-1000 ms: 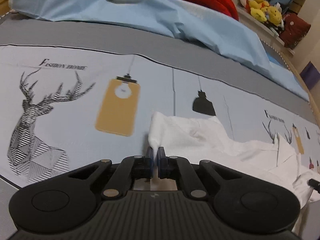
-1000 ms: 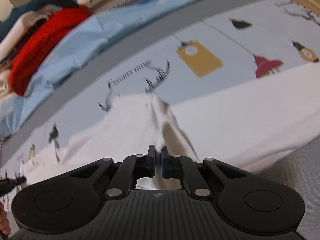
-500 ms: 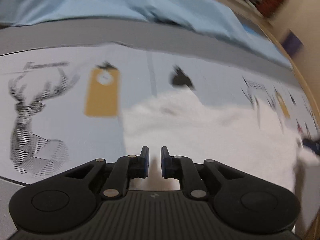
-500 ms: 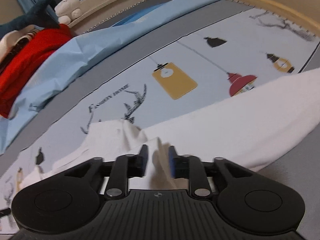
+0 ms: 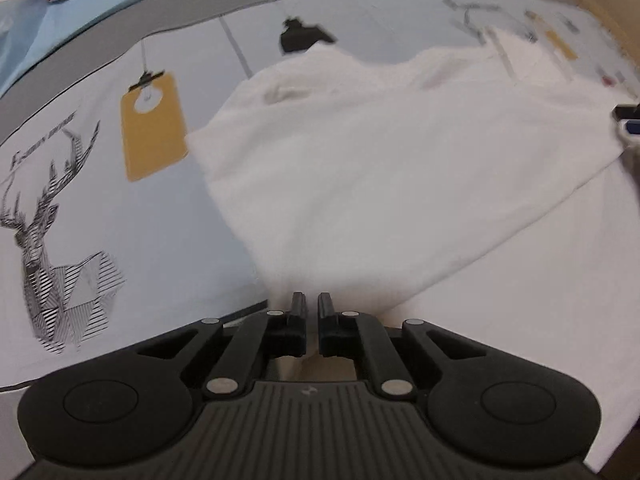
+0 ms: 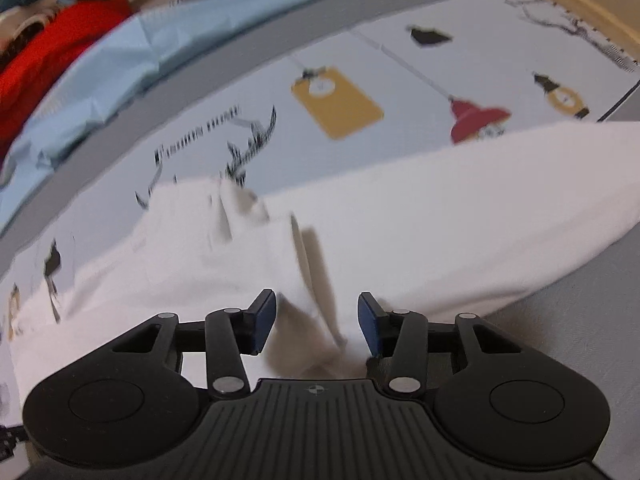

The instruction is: Fold small clothes

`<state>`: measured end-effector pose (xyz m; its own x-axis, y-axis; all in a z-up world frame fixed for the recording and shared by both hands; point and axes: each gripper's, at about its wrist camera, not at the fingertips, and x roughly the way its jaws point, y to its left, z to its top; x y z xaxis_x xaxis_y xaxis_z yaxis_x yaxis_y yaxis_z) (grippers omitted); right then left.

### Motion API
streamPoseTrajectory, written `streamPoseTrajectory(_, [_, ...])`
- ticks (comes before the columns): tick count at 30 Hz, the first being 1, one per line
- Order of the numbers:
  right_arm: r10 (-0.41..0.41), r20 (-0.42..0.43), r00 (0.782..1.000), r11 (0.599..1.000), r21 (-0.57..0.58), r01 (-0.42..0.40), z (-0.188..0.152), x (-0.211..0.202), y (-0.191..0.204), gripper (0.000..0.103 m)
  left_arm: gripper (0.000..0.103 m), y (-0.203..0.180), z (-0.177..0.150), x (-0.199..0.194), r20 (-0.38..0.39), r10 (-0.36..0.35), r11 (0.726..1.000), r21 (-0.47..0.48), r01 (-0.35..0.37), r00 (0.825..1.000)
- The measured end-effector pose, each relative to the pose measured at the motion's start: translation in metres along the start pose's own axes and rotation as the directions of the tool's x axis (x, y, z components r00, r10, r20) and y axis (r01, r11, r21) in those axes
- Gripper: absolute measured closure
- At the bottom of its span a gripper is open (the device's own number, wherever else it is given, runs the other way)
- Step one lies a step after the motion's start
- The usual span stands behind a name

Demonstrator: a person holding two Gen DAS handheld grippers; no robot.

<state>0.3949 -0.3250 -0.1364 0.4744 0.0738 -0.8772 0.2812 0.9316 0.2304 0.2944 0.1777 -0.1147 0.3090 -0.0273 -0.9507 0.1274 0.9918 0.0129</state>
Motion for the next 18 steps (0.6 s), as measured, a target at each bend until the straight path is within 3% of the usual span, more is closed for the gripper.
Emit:
streamPoseTrajectory(2, [-0.009, -0.005, 1.0, 1.0, 0.0, 0.009, 0.0, 0.001, -0.004, 0.059, 0.095, 0.0, 0.001, 0.002, -0.003, -0.009, 1.0, -0.016, 0.009, 1.0])
streamPoseTrajectory(6, [-0.076, -0.09, 0.993, 0.994, -0.083, 0.069, -0.01, 0.019, -0.01, 0.061, 0.098, -0.008, -0.004, 0.017, -0.039, 0.067, 0.997, 0.041, -0.065, 0.997])
streamPoseTrajectory(9, [-0.074, -0.08, 0.994, 0.995, -0.074, 0.068, -0.009, 0.014, -0.018, 0.061, 0.095, -0.018, -0.002, 0.008, -0.022, 0.108, 0.993, 0.053, -0.107, 0.994])
streamPoseTrajectory(14, [-0.083, 0.042, 0.996, 0.996, 0.046, 0.081, 0.007, -0.021, -0.048, 0.061, 0.088, -0.03, 0.001, -0.045, 0.117, 0.114, 0.993, -0.012, -0.114, 0.987])
streamPoseTrajectory(18, [-0.088, 0.099, 0.991, 0.972, 0.225, 0.064, 0.011, -0.043, -0.098, 0.059, 0.077, -0.039, -0.001, -0.106, 0.244, 0.144, 0.986, -0.118, -0.118, 0.959])
